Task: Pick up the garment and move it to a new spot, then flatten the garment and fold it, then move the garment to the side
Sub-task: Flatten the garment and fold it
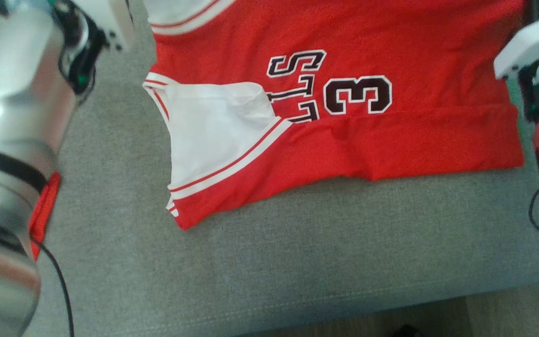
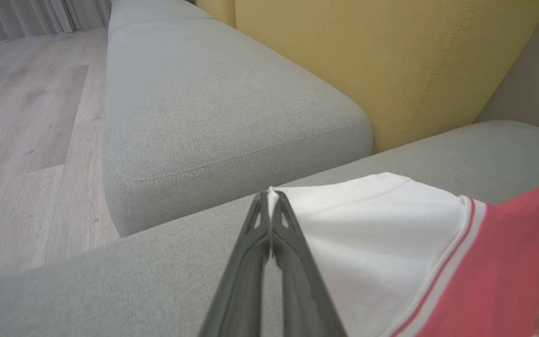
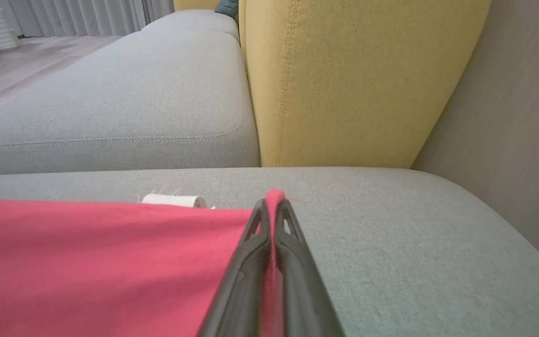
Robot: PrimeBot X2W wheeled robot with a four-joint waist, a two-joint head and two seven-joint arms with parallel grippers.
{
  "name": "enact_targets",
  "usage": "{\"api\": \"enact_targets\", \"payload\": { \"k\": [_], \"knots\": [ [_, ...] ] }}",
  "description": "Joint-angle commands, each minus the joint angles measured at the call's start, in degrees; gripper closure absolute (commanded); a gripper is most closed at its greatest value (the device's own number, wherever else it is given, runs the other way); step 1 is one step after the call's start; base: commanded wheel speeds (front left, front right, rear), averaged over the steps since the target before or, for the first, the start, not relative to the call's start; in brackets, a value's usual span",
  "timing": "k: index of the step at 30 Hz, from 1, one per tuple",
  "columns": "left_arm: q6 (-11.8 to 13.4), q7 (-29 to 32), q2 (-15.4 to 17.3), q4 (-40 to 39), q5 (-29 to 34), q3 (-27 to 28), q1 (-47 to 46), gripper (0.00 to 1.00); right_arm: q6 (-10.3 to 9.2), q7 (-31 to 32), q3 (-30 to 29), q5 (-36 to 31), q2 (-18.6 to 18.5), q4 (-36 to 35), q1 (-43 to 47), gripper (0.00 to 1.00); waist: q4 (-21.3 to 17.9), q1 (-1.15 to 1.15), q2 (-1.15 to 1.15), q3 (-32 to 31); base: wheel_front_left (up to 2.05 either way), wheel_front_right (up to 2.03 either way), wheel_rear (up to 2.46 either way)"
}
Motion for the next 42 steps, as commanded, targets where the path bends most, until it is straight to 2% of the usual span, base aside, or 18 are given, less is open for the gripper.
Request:
{"api": "enact_targets", "payload": {
  "k": [1, 5, 10, 17, 21, 31, 37, 38, 39, 40, 41, 42],
  "knots": [
    [-0.12, -0.59, 1.93, -0.72, -0.62, 1.30, -0.69, 1.00, -0.05, -0.83, 0.51, 0.38, -0.02, -1.86, 1.61, 1.00, 0.31, 0.00, 0.00, -1.51, 0.00, 0.00, 0.00],
    [-0.60, -0.99, 2.76, -2.41, -1.84, 0.72, 2.59, 1.00, -0.05, -0.98, 1.89, 1.68, -0.17, -2.92, 5.18, 1.00, 0.62, 0.00, 0.00, -4.53, 0.00, 0.00, 0.00],
    [-0.79, 0.95, 5.53, -8.36, -4.11, -1.67, 8.96, 1.00, -0.05, 2.05, 5.68, 5.17, -0.89, -4.71, 10.77, 1.00, 0.95, 0.00, 0.00, -9.03, 0.00, 0.00, 0.00],
    [-0.69, 3.10, 10.11, -17.64, -5.74, -3.90, 17.42, 1.00, -0.05, 8.01, 9.36, 10.12, -4.84, -8.26, 18.07, 1.00, 1.73, 0.00, 0.00, -13.72, 0.00, 0.00, 0.00],
    [1.20, 5.03, 13.05, -24.66, -6.14, -5.23, 22.70, 1.00, -0.05, 11.63, 10.66, 12.74, -7.62, -10.99, 22.08, 1.00, 2.18, 0.00, 0.00, -15.84, 0.00, 0.00, 0.00],
    [7.85, 10.91, 21.05, -42.42, -7.47, -7.94, 33.16, 1.00, -0.05, 21.93, 13.96, 19.11, -12.59, -21.46, 30.95, 1.00, 2.80, 0.00, 0.00, -18.14, 0.00, 0.00, 0.00],
    [9.89, 11.77, 21.56, -46.24, -6.55, -9.75, 35.70, 1.00, -0.05, 26.80, 14.03, 20.65, -14.22, -26.52, 34.39, 1.00, 2.59, 0.00, 0.00, -17.69, 0.00, 0.00, 0.00],
    [10.08, 11.63, 21.35, -46.19, -6.19, -10.01, 35.80, 1.00, -0.05, 27.76, 13.83, 21.05, -14.19, -27.02, 34.88, 0.94, 2.58, 0.00, 0.00, -17.59, 0.00, 0.00, 0.00],
    [10.30, 11.43, 21.08, -45.99, -6.01, -10.13, 35.91, 0.85, -0.05, 28.63, 13.59, 21.37, -14.19, -27.54, 35.31, 0.34, 2.53, 0.00, 0.00, -17.49, 0.00, 0.00, 0.00],
    [10.30, 11.43, 21.08, -45.99, -6.01, -10.13, 35.91, 0.85, -0.05, 28.63, 13.59, 21.37, -14.19, -27.54, 35.31, 0.34, 2.53, 0.00, 0.00, -17.49, 0.00, 0.00, 0.00],
    [10.58, 11.27, 20.86, -45.70, -5.68, -10.30, 35.94, 0.50, -0.05, 29.32, 13.15, 21.47, -14.24, -27.95, 35.63, 0.00, 2.46, 0.00, 0.00, -17.41, 0.00, 0.00, 0.00],
    [10.82, 11.07, 20.71, -45.44, -5.12, -10.56, 35.87, 0.00, -0.05, 29.69, 12.65, 21.31, -14.29, -28.41, 35.85, 0.00, 2.38, 0.00, 0.00, -17.37, 0.00, 0.00, 0.00]
  ]
}}
